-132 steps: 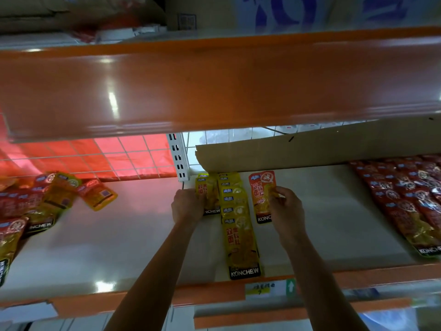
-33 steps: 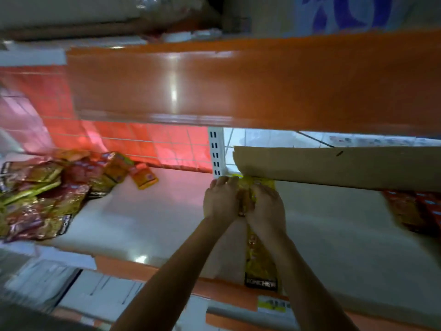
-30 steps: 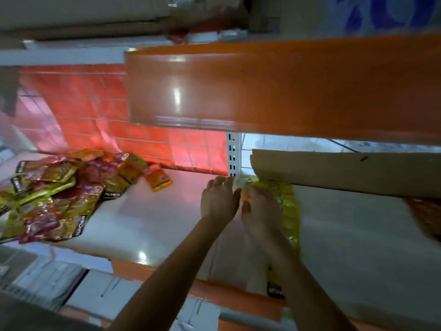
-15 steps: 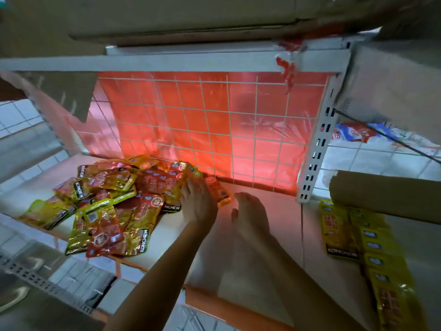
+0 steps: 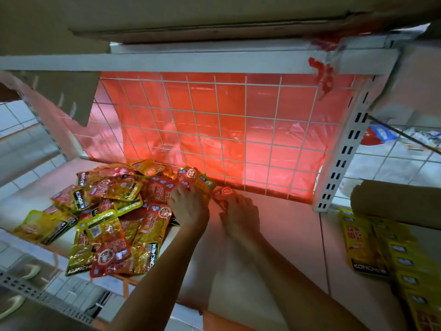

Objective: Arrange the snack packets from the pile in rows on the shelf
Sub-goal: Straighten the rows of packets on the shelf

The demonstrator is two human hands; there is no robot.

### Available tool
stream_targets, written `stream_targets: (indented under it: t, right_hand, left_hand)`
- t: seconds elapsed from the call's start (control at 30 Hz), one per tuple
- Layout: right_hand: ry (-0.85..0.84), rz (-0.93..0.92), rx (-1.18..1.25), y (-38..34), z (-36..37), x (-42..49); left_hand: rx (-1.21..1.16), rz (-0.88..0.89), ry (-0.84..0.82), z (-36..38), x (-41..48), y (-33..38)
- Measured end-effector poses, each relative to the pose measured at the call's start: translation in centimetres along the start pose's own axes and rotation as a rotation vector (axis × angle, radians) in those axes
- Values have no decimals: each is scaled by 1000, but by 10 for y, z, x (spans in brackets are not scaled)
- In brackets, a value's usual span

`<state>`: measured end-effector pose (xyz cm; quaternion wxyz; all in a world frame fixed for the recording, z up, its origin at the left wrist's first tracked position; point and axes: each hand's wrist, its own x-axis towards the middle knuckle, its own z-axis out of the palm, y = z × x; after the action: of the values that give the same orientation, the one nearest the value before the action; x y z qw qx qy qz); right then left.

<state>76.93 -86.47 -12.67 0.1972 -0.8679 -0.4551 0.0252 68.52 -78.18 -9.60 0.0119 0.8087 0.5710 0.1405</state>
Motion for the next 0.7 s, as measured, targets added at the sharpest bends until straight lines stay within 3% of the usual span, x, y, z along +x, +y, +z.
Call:
stream_targets:
  t: [0.1,0.3,0.53,0.7]
  right_hand:
    - [31,74,-75,-3,-3,1]
    - [47,115,69,-1,-20,-6]
    - [72,437,665,31,-47,-28]
    - [236,557,839,54,-60,-45]
  left_hand:
    - [-199,72,-27,-1,-2,4]
    - [-417,124,-71,6,-20,20]
    - [-698,183,-87,4,-47,42]
    - [-891,185,-305,1,-66,63]
